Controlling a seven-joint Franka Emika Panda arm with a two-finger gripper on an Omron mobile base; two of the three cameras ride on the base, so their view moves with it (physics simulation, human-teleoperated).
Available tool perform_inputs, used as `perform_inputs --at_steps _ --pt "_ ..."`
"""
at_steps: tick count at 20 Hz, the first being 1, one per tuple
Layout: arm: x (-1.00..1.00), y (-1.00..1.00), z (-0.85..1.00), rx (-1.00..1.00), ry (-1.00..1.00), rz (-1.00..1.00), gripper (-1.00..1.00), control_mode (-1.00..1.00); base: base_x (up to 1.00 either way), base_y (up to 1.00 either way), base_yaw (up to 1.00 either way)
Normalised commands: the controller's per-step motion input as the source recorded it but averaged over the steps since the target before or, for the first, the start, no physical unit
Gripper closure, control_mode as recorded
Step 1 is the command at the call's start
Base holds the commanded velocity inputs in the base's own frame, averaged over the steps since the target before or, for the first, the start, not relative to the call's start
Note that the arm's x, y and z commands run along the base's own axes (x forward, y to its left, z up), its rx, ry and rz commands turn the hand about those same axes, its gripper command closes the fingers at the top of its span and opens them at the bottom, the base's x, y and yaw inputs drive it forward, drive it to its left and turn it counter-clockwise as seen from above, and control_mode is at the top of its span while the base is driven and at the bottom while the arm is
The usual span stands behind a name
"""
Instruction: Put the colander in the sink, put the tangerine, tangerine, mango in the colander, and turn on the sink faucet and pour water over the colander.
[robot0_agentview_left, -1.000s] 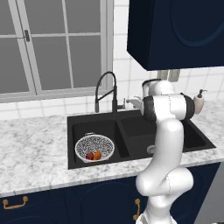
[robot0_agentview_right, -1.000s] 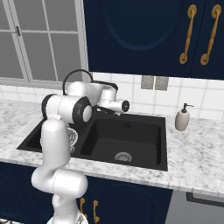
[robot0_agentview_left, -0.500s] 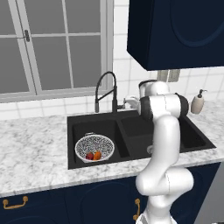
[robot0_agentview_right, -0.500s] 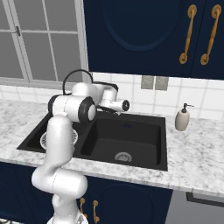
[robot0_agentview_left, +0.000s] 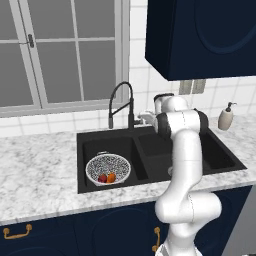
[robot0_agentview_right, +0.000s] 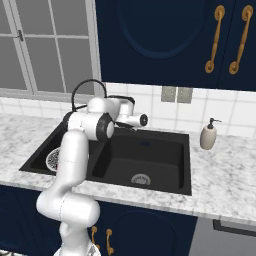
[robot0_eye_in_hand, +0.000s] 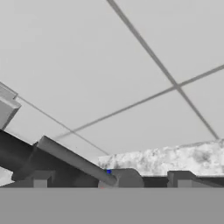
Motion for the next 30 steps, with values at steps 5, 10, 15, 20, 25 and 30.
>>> perform_inputs --at_steps 5,10,15,20,25,30 --pt "0.37 0.02 -0.13 0.00 0.02 0.00 -1.00 -1.00 0.00 0.00 0.00" --pt "0.31 0.00 -0.18 0.00 0.01 0.00 -1.00 -1.00 0.00 0.00 0.00" --pt "0.13 0.00 -0.25 0.00 0.05 0.00 1.00 -1.00 0.00 0.00 0.00" --pt "0.00 -0.25 -0.17 0.00 0.00 -0.02 1.00 -1.00 0.00 0.00 0.00" --pt "0.00 -0.54 -0.16 0.00 0.00 -0.09 1.00 -1.00 0.00 0.00 0.00" --pt "0.00 -0.75 -0.18 0.00 0.00 -0.12 1.00 -1.00 0.00 0.00 0.00"
